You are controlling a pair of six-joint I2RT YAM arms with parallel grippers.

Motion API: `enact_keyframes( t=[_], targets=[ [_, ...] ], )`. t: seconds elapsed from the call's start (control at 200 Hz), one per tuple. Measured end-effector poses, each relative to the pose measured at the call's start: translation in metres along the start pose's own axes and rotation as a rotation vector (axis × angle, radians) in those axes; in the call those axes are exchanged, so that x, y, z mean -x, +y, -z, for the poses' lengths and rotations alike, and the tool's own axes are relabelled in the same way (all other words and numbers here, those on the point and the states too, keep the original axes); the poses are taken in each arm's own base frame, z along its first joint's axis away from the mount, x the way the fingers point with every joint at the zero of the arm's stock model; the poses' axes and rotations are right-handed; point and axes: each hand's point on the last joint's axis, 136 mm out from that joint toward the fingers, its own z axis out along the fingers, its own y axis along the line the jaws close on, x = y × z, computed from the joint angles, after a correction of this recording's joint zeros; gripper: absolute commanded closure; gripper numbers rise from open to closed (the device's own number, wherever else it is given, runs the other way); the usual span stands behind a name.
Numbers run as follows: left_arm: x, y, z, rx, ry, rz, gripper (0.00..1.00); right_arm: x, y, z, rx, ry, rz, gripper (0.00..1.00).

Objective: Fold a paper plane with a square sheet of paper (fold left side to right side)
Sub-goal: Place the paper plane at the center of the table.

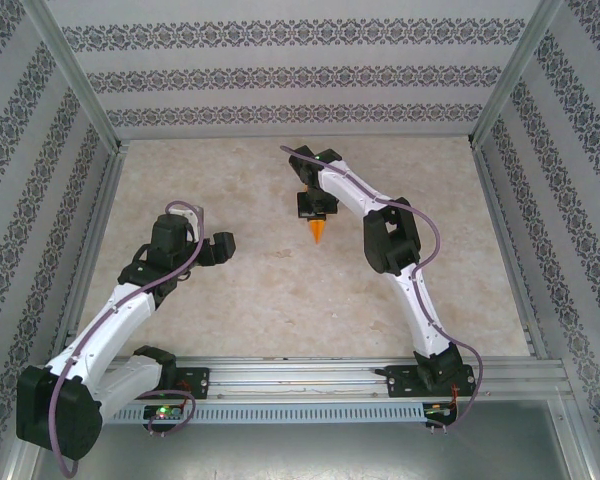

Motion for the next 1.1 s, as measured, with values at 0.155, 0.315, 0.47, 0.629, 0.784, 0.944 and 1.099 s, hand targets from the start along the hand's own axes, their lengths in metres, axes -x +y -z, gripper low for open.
enact_keyframes(
  t=[0.155,0.315,0.47,0.629,0.784,0.944,1.099],
  targets=[
    [0.000,-0.001,0.000,-0.003,0.001,0.000,0.08,0.000,0.000,-0.003,-0.002,0.005,-0.001,0.96],
    [0.001,-0.001,0.000,-0.004,-0.001,0.000,0.08,-0.001,-0.001,-0.007,-0.005,0.011,-0.001,0.93],
    [0.000,-0.001,0.000,-0.003,0.000,-0.001,0.08,-0.001,0.000,-0.007,-0.005,0.010,-0.002,0.88],
    [0.000,-0.001,0.000,-0.003,0.000,-0.001,0.08,-0.001,0.000,-0.008,-0.005,0.012,-0.010,0.82],
    [0.000,-0.001,0.001,-0.003,0.001,0.000,0.08,0.000,0.000,-0.009,-0.003,0.008,-0.014,0.74],
    [-0.002,0.000,0.002,0.001,0.007,0.000,0.08,-0.001,0.000,-0.010,-0.004,0.010,-0.015,0.65],
    [0.000,0.000,0.005,0.003,0.001,-0.001,0.08,0.000,0.000,-0.010,-0.003,0.006,-0.016,0.61]
  ],
)
